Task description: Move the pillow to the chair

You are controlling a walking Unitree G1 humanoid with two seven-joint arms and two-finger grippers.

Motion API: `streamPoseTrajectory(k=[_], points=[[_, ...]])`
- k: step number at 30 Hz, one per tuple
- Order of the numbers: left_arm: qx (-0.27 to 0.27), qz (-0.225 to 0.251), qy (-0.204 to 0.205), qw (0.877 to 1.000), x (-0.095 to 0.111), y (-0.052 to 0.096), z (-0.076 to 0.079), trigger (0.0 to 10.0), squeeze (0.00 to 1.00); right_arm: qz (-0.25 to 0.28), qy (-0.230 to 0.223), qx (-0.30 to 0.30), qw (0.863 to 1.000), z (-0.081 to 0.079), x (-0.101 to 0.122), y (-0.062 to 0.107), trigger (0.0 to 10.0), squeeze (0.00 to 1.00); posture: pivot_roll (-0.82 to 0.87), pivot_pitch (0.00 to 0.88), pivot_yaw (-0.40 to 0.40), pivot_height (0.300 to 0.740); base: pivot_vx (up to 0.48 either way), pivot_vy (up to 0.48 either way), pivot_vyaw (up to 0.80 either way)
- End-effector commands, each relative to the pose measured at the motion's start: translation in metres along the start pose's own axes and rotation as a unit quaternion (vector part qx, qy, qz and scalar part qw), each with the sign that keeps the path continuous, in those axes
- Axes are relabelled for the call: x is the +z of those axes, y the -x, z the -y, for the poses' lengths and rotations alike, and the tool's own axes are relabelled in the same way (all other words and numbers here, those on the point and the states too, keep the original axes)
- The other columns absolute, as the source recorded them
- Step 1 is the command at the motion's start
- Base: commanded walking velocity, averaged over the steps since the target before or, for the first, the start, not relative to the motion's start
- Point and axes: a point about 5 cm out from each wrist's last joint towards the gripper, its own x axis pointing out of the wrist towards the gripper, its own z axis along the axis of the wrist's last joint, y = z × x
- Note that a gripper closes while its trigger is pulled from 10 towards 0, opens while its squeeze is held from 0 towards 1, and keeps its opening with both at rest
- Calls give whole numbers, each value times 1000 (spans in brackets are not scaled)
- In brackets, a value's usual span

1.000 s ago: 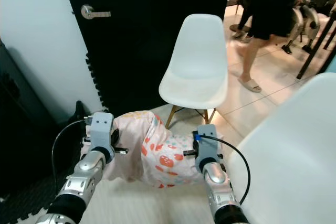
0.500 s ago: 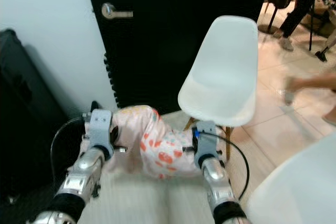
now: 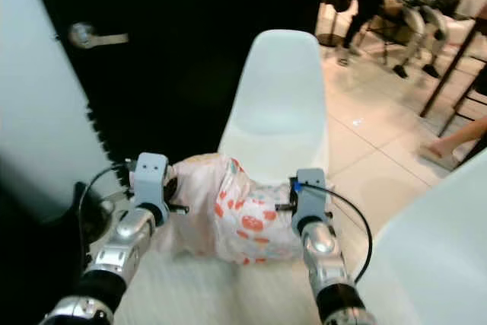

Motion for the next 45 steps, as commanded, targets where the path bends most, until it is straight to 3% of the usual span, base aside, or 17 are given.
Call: streamPoseTrajectory(k=[1,6,12,22,29,45], points=[[-28,40,-10,999,19,-6,11,10000,0,58,-6,10,998,-2,31,-8,10000,0,-31,34,21,740,394,0,0],[-30,89,-19,995,56,-19,8,10000,0,138,-22,17,990,4,88,-24,10000,0,-29,31,23,740,394,0,0],[-26,124,-20,992,81,-23,5,10000,0,162,-20,31,986,-3,107,-29,10000,0,-16,25,16,740,394,0,0],[-34,125,-25,991,83,-24,6,10000,0,150,-26,31,988,-7,99,-29,10000,0,-14,20,17,740,402,0,0],[-44,119,-33,991,80,-24,11,10000,0,130,-26,27,991,-9,85,-26,10000,0,-16,20,20,740,404,0,-780],[-52,118,-29,991,80,-24,14,10000,0,125,-31,6,992,-3,85,-27,10000,0,-13,31,23,740,405,0,-145]])
